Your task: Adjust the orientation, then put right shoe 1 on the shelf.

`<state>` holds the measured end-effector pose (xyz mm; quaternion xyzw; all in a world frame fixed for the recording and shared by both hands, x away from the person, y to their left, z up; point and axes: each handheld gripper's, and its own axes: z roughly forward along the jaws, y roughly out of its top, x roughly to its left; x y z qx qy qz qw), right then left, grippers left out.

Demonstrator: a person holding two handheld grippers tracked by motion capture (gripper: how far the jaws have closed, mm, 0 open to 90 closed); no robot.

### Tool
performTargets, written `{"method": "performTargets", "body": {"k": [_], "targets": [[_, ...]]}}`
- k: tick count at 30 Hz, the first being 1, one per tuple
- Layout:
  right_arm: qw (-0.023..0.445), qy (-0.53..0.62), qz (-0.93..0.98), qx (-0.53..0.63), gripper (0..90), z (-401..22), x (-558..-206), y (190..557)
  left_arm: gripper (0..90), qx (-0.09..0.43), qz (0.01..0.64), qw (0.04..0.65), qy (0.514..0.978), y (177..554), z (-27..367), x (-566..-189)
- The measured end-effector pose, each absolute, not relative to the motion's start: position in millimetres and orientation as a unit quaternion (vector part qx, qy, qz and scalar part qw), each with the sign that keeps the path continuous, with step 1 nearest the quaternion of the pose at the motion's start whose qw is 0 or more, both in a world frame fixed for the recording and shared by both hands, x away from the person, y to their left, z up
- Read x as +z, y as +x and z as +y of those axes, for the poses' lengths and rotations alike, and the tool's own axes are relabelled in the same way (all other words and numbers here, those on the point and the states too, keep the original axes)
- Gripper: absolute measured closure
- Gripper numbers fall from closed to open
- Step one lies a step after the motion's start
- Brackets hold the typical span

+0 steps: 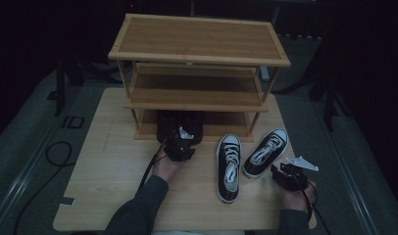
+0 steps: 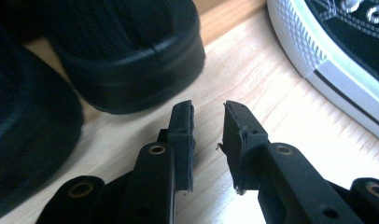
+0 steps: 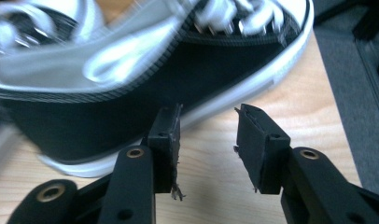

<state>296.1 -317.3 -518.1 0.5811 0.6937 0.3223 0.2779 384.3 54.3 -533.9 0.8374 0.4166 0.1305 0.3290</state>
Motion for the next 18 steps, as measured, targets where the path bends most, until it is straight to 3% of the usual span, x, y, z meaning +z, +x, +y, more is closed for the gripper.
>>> {"method": "performTargets", "body": {"k": [10,18], "targets": [[0.297,0.522,0.710,0.368,56.9,-290,-478,276,71.7,0.133,0.413,0.317,0.843,380,56,-545],[0.285,0.481,0.738,0.378,56.8,-266,-461,275,71.1,0.130,0.411,0.327,0.841,377,60,-548]]}}
